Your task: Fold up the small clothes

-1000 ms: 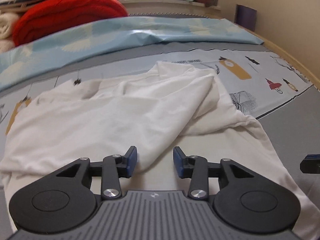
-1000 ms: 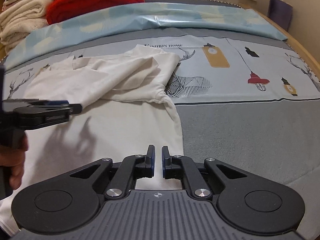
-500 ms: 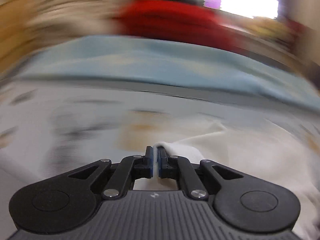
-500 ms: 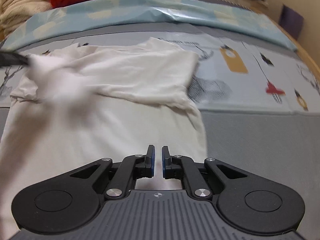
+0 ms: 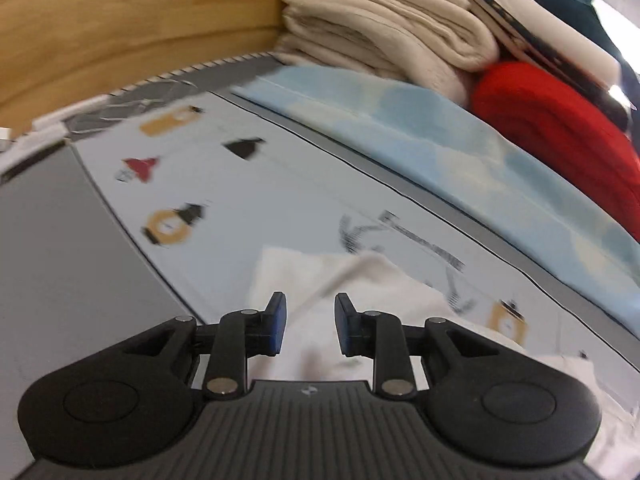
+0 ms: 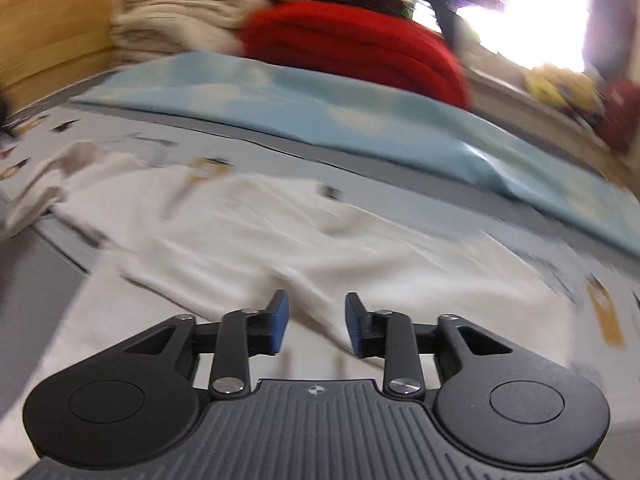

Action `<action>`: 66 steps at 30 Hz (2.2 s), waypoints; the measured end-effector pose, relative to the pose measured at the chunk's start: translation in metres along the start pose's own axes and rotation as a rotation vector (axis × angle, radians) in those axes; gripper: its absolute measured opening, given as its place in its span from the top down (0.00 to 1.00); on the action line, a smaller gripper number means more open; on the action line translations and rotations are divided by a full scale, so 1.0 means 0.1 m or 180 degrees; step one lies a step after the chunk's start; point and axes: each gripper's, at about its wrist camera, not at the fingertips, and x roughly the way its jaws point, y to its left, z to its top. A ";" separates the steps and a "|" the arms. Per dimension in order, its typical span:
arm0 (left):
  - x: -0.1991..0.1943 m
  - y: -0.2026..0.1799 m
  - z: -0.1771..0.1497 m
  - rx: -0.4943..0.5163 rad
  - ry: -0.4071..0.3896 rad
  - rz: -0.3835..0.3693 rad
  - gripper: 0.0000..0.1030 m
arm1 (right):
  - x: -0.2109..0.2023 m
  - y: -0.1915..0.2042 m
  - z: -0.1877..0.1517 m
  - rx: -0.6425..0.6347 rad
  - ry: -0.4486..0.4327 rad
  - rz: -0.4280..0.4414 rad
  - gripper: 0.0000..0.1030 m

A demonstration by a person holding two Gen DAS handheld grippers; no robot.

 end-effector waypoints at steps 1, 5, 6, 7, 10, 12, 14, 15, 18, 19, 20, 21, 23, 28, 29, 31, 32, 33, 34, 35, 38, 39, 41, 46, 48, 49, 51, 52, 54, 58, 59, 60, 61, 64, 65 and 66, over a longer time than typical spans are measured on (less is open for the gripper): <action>-0.01 -0.04 -0.01 0.0012 0.0020 -0.0037 0.72 | 0.07 0.16 0.04 -0.0125 -0.0035 0.0107 0.63; -0.02 -0.09 -0.05 -0.0068 0.0089 -0.0071 0.67 | 0.32 0.63 0.08 -0.0624 0.0012 0.0414 0.59; -0.03 -0.09 -0.05 -0.0087 0.0096 -0.0083 0.67 | 0.37 0.71 0.07 -0.0715 0.0047 0.0451 0.59; -0.04 -0.10 -0.04 -0.0093 0.0099 -0.0092 0.67 | 0.45 0.79 0.05 -0.0806 0.0095 0.0493 0.59; -0.09 -0.12 0.01 -0.0090 0.0074 -0.0100 0.67 | 0.58 0.91 0.00 -0.0959 0.0141 0.0478 0.60; -0.11 -0.14 0.01 -0.0091 0.0055 -0.0091 0.67 | 0.60 0.89 0.03 -0.0959 0.0129 0.0485 0.81; -0.11 -0.14 0.03 -0.0093 0.0045 -0.0087 0.67 | 0.60 0.81 0.10 -0.0867 0.0143 0.0450 0.96; -0.12 -0.16 0.03 -0.0094 0.0051 -0.0080 0.67 | 0.56 0.74 0.13 -0.0788 0.0103 0.0459 0.96; -0.14 -0.21 0.01 -0.0120 0.0082 -0.0119 0.67 | 0.37 0.36 0.32 -0.0259 -0.0026 0.0520 0.97; -0.15 -0.24 0.01 -0.0120 0.0086 -0.0135 0.67 | 0.28 0.17 0.42 -0.0003 -0.0082 0.0502 0.97; -0.16 -0.27 0.00 -0.0117 0.0092 -0.0152 0.67 | 0.12 -0.11 0.53 0.0330 -0.0177 0.0489 0.97; -0.17 -0.30 0.00 -0.0115 0.0096 -0.0174 0.67 | -0.04 -0.39 0.61 0.0619 -0.0286 0.0467 0.97; -0.20 -0.36 -0.01 -0.0094 0.0095 -0.0224 0.67 | -0.49 -1.09 0.74 0.1198 -0.0594 0.0351 0.97; -0.23 -0.48 -0.04 -0.0051 0.0115 -0.0293 0.67 | -1.54 -2.85 0.66 0.2194 -0.1137 -0.0411 0.97; -0.24 -0.51 -0.05 -0.0044 0.0118 -0.0301 0.67 | -1.71 -3.13 0.60 0.2266 -0.1199 -0.0623 0.97; -0.27 -0.55 -0.06 -0.0012 0.0114 -0.0325 0.67 | -1.99 -3.72 0.45 0.2423 -0.1217 -0.1117 0.97; -0.28 -0.57 -0.07 -0.0005 0.0112 -0.0330 0.67 | -2.07 -3.93 0.39 0.2479 -0.1211 -0.1291 0.97; -0.28 -0.58 -0.07 -0.0008 0.0111 -0.0333 0.67 | -2.15 -4.14 0.34 0.2515 -0.1201 -0.1467 0.97; -0.29 -0.59 -0.07 -0.0012 0.0114 -0.0335 0.67 | -2.20 -4.35 0.30 0.2544 -0.1158 -0.1636 0.97; -0.29 -0.61 -0.08 -0.0009 0.0117 -0.0340 0.67 | -2.23 -4.55 0.27 0.2575 -0.1090 -0.1780 0.98; -0.31 -0.67 -0.09 0.0025 0.0114 -0.0358 0.67 | -2.27 -5.06 0.13 0.2736 -0.0871 -0.2048 0.98; -0.31 -0.68 -0.09 0.0040 0.0117 -0.0371 0.67 | -2.23 -5.15 0.09 0.2764 -0.0796 -0.2100 0.98; -0.32 -0.71 -0.10 0.0062 0.0129 -0.0387 0.67 | -2.19 -5.28 -0.04 0.2851 -0.0660 -0.2234 0.98; -0.31 -0.73 -0.09 0.0075 0.0130 -0.0395 0.67 | -2.09 -4.88 0.00 0.2687 -0.0931 -0.2158 0.98; -0.32 -0.74 -0.08 0.0081 0.0119 -0.0402 0.67 | -1.98 -4.41 0.22 0.2337 -0.1146 -0.1894 0.98; -0.32 -0.74 -0.07 0.0083 0.0118 -0.0404 0.67 | -1.92 -4.06 0.36 0.2182 -0.1276 -0.1631 0.98; -0.32 -0.73 -0.07 0.0065 0.0131 -0.0419 0.67 | -1.78 -3.40 0.58 0.1938 -0.1432 -0.1055 0.98; -0.32 -0.73 -0.07 0.0059 0.0142 -0.0429 0.67 | -1.71 -3.05 0.67 0.1807 -0.1473 -0.0785 0.98; -0.33 -0.74 -0.07 0.0063 0.0157 -0.0463 0.67 | -1.52 -2.32 0.81 0.1608 -0.1510 -0.0188 0.98; -0.33 -0.78 -0.08 0.0091 0.0215 -0.0576 0.67 | -0.96 -1.01 0.83 0.1416 -0.0999 0.0947 0.93; -0.33 -0.79 -0.08 0.0101 0.0247 -0.0627 0.67 | -0.81 -0.80 0.78 0.1398 -0.0723 0.1061 0.87; -0.32 -0.80 -0.09 0.0111 0.0273 -0.0670 0.67 | -0.65 -0.61 0.69 0.1434 -0.0364 0.1143 0.85; -0.32 -0.82 -0.11 0.0133 0.0297 -0.0714 0.67 | -0.52 -0.47 0.58 0.1495 -0.0018 0.1187 0.85; -0.29 -0.90 -0.17 0.0265 0.0403 -0.0965 0.67 | -0.53 -0.34 0.32 0.1521 0.0396 0.0994 0.85; -0.28 -0.92 -0.19 0.0281 0.0457 -0.1072 0.68 | -0.58 -0.38 0.26 0.1549 0.0447 0.0899 0.85; -0.25 -0.95 -0.23 0.0296 0.0537 -0.1201 0.68 | -0.63 -0.49 0.19 0.1642 0.0473 0.0757 0.85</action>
